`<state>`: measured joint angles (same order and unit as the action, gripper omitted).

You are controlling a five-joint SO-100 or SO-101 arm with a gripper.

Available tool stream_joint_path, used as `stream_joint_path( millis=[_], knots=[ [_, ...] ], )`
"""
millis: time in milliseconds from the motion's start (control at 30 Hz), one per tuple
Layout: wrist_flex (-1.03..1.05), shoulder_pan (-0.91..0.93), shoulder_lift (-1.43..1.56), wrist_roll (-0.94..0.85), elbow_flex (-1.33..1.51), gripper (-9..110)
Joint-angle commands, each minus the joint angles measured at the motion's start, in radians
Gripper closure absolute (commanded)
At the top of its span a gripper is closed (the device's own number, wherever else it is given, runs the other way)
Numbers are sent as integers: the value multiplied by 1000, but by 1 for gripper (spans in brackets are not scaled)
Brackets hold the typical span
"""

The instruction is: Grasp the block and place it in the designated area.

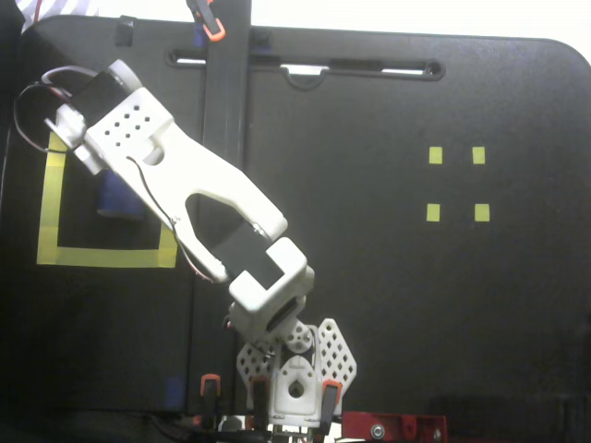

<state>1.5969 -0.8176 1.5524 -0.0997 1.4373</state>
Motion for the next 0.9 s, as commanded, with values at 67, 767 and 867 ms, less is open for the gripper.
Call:
stream_joint_path(
  millis=[67,767,867],
  knots=[
    [15,17,44,161,-29,101],
    [-54,321,46,173,-31,102],
    [-74,443,44,166,-31,102]
  ],
)
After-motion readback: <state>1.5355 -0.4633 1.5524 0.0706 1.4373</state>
